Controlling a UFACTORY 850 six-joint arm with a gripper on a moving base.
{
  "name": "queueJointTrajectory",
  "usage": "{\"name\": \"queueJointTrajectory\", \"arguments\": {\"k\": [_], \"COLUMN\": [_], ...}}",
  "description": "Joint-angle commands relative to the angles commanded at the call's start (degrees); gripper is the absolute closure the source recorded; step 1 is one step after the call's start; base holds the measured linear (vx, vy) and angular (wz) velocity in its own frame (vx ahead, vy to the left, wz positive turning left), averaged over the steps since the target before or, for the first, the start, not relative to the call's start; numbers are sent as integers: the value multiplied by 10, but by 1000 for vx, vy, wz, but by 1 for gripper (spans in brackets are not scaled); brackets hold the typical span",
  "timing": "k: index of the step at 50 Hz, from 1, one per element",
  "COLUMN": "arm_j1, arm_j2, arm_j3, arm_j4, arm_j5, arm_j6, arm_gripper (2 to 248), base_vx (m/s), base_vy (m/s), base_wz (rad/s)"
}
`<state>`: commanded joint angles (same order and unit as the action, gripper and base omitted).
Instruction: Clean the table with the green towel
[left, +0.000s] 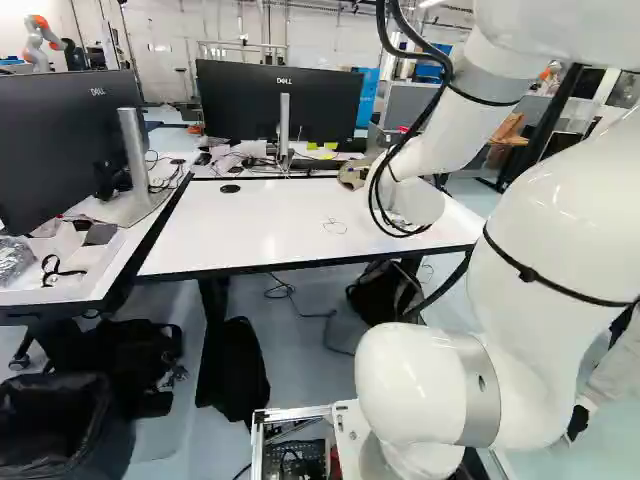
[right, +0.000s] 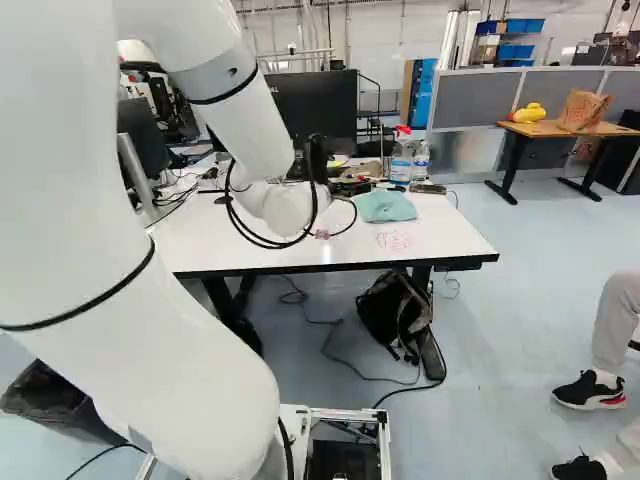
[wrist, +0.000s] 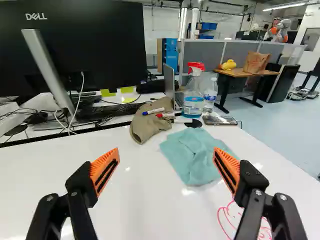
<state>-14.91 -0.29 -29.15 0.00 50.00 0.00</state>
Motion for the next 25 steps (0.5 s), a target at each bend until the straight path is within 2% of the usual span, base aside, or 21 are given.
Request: {"name": "queueJointTrajectory", "arguments": {"k": [25], "arm_j1": [-25], "arm_j2": [-71], "arm_j3": [-75], "arm_j4": [0], "arm_j5": [0], "arm_j6": [0], "arm_gripper": [3], "base_vx": [0], "base_vy": [0], "base_wz": [0]}}
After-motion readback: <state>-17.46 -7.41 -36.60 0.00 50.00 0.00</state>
